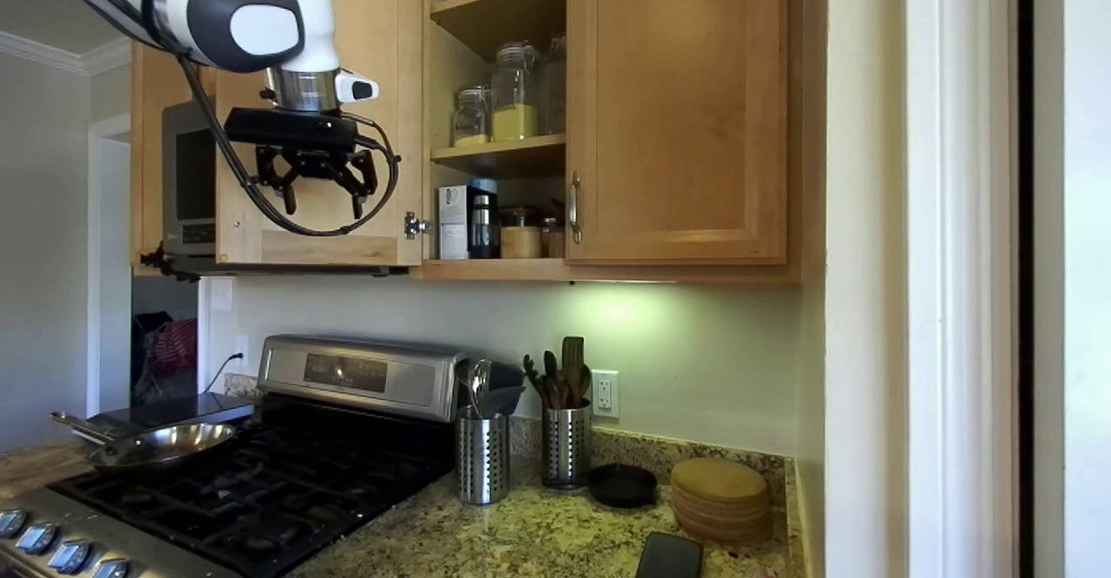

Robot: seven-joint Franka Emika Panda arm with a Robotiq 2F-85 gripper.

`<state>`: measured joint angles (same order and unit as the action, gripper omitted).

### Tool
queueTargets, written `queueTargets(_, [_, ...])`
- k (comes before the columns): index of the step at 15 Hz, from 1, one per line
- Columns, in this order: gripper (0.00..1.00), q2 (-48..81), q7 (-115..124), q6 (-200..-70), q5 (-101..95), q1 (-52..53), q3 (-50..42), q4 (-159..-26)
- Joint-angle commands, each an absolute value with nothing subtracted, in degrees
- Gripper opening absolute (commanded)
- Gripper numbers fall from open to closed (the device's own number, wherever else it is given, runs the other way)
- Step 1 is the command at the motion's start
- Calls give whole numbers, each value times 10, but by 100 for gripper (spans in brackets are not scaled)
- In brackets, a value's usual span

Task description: Open the left door to the cupboard

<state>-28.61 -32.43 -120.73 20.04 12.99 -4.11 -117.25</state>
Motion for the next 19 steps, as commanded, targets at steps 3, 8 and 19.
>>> queueTargets(3, [100,-279,-235,-1172,150,79,-38,-1197])
queueTargets(8, [100,-273,-133,-1183,71,25,-26,-1259])
queueTargets(19, [100,-262,-80,-1181,57,12,-32,-1303])
